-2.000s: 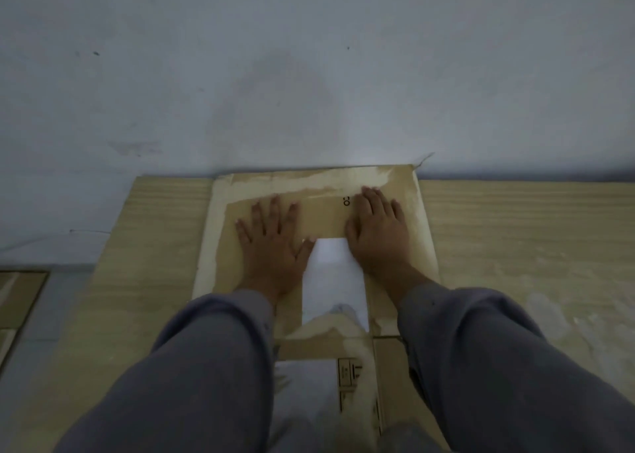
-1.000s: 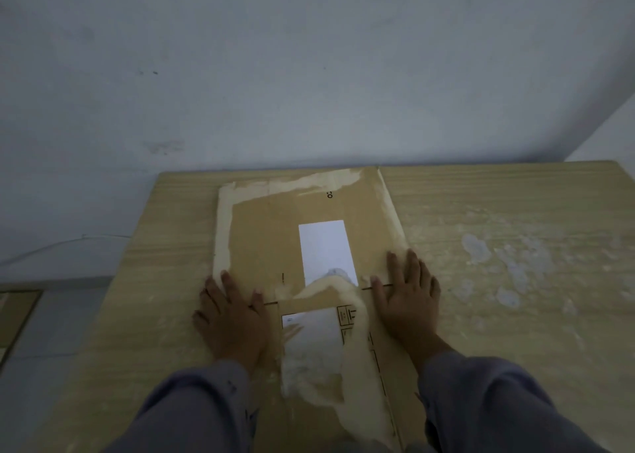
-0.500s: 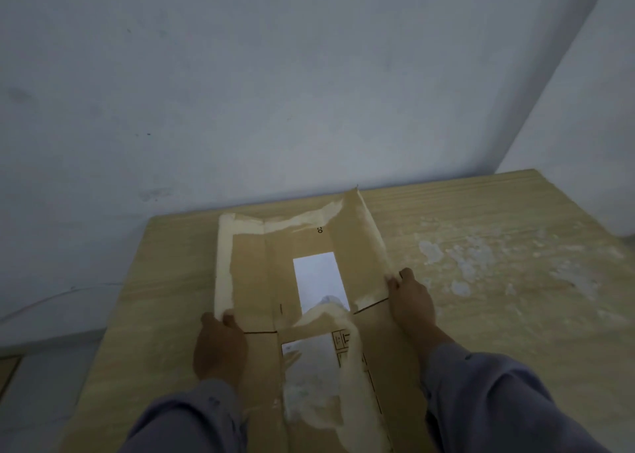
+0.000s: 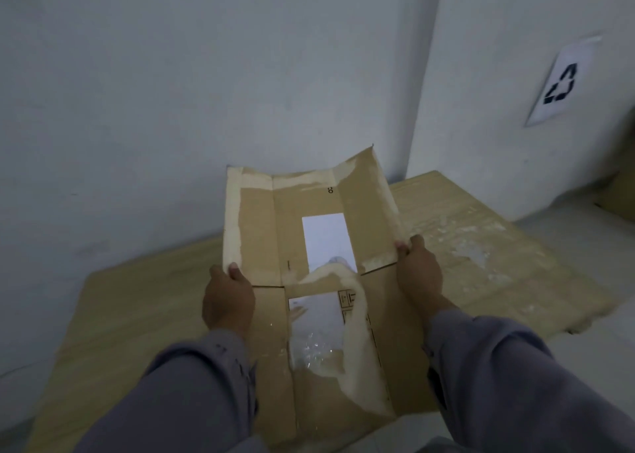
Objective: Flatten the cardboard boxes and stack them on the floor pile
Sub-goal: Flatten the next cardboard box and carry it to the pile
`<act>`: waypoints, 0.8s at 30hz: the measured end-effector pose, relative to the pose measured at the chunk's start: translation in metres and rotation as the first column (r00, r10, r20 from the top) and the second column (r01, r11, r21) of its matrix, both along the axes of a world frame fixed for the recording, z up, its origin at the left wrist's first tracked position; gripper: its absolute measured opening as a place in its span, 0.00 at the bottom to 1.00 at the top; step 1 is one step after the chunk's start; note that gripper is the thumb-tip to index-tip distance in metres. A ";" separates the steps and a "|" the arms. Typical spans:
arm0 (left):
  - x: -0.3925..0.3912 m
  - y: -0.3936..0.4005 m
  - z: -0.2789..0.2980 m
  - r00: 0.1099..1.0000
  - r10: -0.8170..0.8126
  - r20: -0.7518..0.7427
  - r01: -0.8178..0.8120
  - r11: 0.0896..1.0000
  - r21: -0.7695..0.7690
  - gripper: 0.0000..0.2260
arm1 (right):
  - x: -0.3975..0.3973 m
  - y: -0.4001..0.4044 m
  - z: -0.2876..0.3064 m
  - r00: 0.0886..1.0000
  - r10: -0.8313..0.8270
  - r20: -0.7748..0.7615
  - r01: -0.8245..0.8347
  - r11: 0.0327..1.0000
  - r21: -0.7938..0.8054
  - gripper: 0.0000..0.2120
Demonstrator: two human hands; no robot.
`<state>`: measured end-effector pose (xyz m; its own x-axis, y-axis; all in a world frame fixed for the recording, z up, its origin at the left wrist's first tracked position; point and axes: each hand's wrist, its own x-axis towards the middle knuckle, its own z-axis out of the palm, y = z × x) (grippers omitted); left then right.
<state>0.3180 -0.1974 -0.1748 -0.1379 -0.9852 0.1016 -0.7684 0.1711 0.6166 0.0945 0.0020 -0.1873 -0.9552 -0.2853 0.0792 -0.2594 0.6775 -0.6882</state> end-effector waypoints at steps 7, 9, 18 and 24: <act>-0.101 0.088 0.024 0.989 -0.097 -0.109 0.093 0.995 -0.043 0.18 | -0.086 0.106 0.043 0.993 -0.075 -0.093 0.071 0.996 -0.046 0.13; -0.133 0.116 0.028 0.984 -0.120 -0.128 0.114 0.992 -0.052 0.18 | -0.113 0.139 0.053 0.988 -0.095 -0.117 0.090 0.995 -0.048 0.11; -0.261 0.227 0.019 0.953 -0.213 -0.216 0.197 0.976 -0.095 0.18 | -0.214 0.274 0.072 0.964 -0.203 -0.172 0.196 0.979 -0.055 0.14; -0.323 0.267 0.015 0.945 -0.248 -0.213 0.233 0.968 -0.095 0.18 | -0.266 0.322 0.064 0.949 -0.271 -0.161 0.265 0.963 -0.057 0.16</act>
<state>-0.0047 0.0697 -0.1597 -0.3362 -0.9154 0.2213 -0.5451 0.3807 0.7470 -0.1714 0.3239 -0.1237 -0.9687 -0.0152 0.2478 -0.1838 0.7148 -0.6748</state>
